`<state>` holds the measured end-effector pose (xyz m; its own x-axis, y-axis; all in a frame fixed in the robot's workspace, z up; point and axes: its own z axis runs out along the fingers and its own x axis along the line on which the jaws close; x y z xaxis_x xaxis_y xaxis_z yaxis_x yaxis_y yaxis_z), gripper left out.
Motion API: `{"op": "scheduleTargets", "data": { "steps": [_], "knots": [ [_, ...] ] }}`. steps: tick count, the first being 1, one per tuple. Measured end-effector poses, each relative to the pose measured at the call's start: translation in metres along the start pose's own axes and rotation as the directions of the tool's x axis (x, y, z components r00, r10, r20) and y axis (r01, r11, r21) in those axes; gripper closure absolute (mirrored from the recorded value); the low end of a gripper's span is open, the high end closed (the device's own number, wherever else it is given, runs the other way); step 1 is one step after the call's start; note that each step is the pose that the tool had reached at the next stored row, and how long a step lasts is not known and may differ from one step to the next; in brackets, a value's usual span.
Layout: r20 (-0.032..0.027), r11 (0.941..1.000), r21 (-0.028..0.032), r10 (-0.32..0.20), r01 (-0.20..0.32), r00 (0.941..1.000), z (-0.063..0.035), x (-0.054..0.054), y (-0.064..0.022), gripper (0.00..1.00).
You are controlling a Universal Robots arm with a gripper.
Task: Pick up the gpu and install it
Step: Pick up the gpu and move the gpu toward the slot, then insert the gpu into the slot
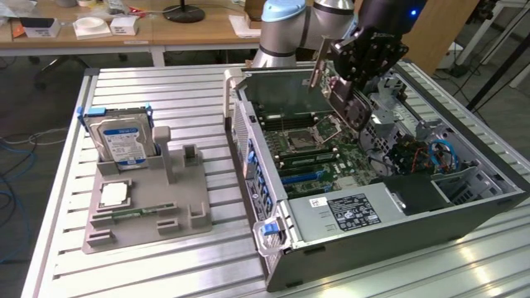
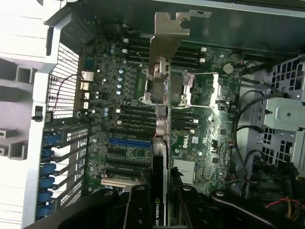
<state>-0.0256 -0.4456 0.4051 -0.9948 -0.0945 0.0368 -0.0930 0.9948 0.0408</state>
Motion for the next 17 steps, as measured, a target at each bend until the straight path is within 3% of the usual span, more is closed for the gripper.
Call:
{"op": "scheduleTargets", "data": {
  "steps": [5, 17],
  "knots": [
    [-0.0004, 0.9999, 0.0004, -0.011, 0.011, 0.9999, -0.0005, -0.0124, -0.0012, 0.74],
    [0.0011, 0.9999, 0.0005, -0.011, 0.01, 0.9999, -0.0004, -0.0124, -0.0011, 0.74]
  ]
}}
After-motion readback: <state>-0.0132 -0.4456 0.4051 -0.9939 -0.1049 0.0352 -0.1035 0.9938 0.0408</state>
